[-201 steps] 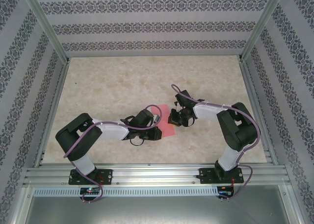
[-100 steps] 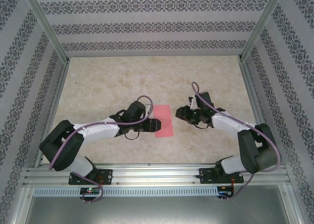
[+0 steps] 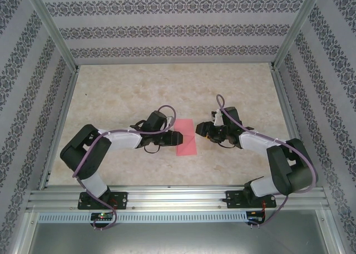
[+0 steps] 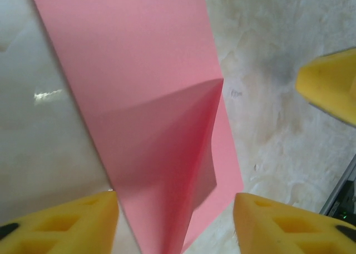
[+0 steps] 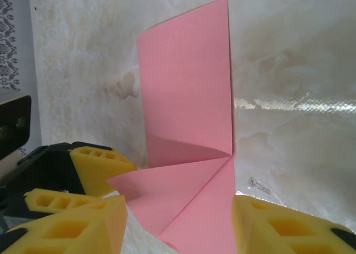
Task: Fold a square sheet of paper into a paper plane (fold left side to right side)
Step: Turn over the paper at the center of the table.
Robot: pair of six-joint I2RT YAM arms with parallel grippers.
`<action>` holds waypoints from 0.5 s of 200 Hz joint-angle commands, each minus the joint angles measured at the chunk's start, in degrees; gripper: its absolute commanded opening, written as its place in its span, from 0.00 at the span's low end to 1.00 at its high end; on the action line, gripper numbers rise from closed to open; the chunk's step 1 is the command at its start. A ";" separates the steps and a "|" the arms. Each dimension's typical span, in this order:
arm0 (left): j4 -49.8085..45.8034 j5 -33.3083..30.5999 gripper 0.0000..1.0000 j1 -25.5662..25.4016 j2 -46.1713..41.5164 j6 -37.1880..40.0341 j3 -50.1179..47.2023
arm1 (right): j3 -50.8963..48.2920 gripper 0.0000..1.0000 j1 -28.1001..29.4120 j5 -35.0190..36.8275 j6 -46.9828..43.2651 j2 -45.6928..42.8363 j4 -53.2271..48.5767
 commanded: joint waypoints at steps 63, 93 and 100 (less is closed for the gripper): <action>2.51 -0.88 0.13 1.27 -1.43 0.56 0.33 | -0.69 0.51 3.13 -2.11 2.88 4.23 5.15; 2.36 -1.12 0.12 1.83 -2.31 0.54 -0.34 | -0.13 0.51 4.61 -2.96 4.81 6.43 8.23; 2.22 -1.20 0.12 1.91 -2.31 0.56 -0.40 | 0.29 0.52 4.96 -2.92 5.00 7.00 8.23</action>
